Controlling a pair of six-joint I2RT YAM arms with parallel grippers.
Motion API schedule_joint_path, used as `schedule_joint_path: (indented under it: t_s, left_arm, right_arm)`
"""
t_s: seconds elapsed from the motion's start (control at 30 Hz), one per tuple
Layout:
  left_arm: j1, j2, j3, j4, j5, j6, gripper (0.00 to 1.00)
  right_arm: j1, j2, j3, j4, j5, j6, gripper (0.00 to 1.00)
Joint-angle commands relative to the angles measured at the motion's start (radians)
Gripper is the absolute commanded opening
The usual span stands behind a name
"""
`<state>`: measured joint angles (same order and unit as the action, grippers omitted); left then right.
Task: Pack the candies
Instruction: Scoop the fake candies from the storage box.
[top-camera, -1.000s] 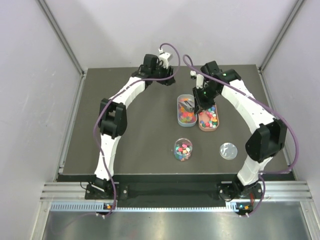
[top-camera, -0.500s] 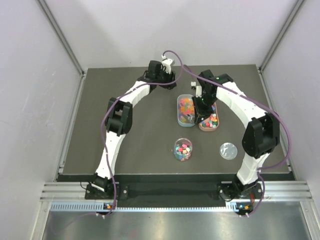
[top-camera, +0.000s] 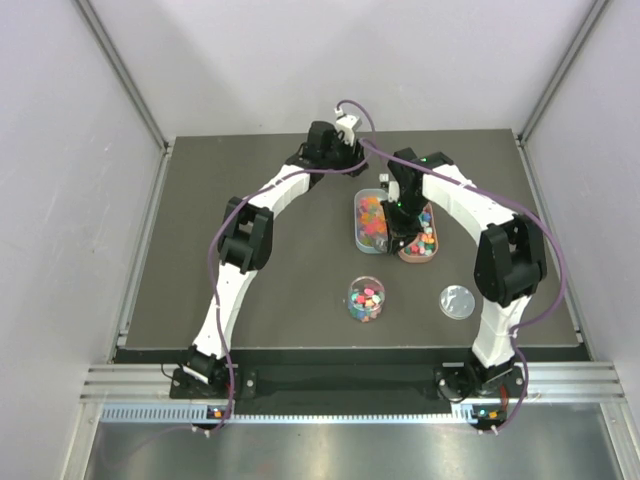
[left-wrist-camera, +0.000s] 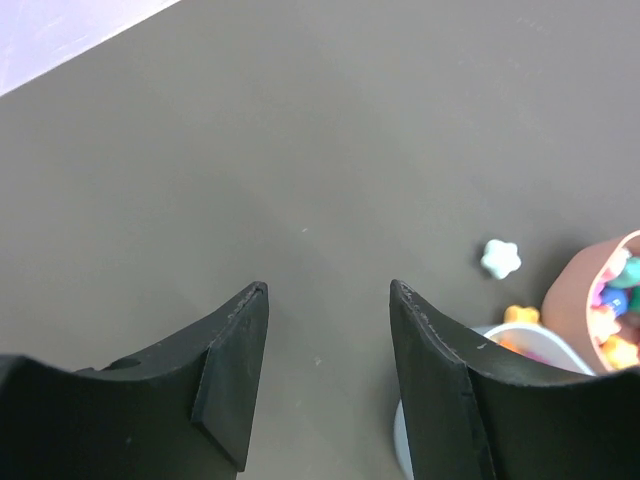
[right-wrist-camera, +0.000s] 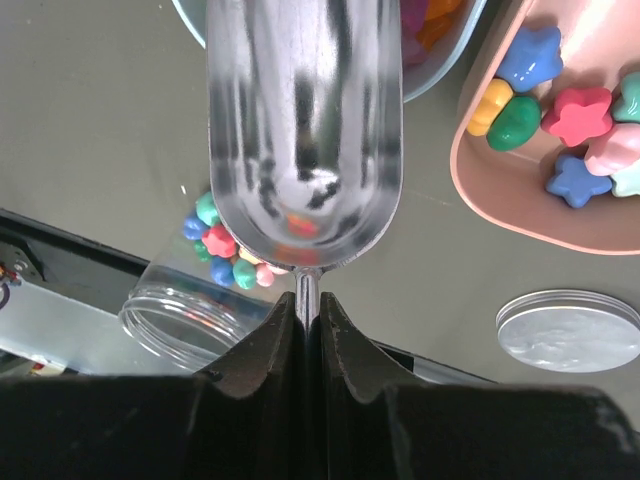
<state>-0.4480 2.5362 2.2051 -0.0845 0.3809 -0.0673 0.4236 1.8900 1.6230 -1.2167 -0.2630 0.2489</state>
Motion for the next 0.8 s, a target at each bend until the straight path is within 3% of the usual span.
schedule_joint_path:
  t_s: [0.0,0.4,0.77]
  left_arm:
    - [-0.006,0.029,0.041,0.077,0.047,-0.037,0.57]
    - [-0.032,0.009,-0.077,0.167,0.139,-0.098,0.57]
    - [-0.051,0.016,-0.090,0.206,0.184,-0.144,0.56]
  right_arm:
    - [0.020,0.020,0.011,0.002,0.034,0.020,0.00]
    - [0.037,0.118,0.098,0.011,0.045,0.020,0.00]
    - [0.030,0.225,0.227,0.022,0.054,0.003,0.00]
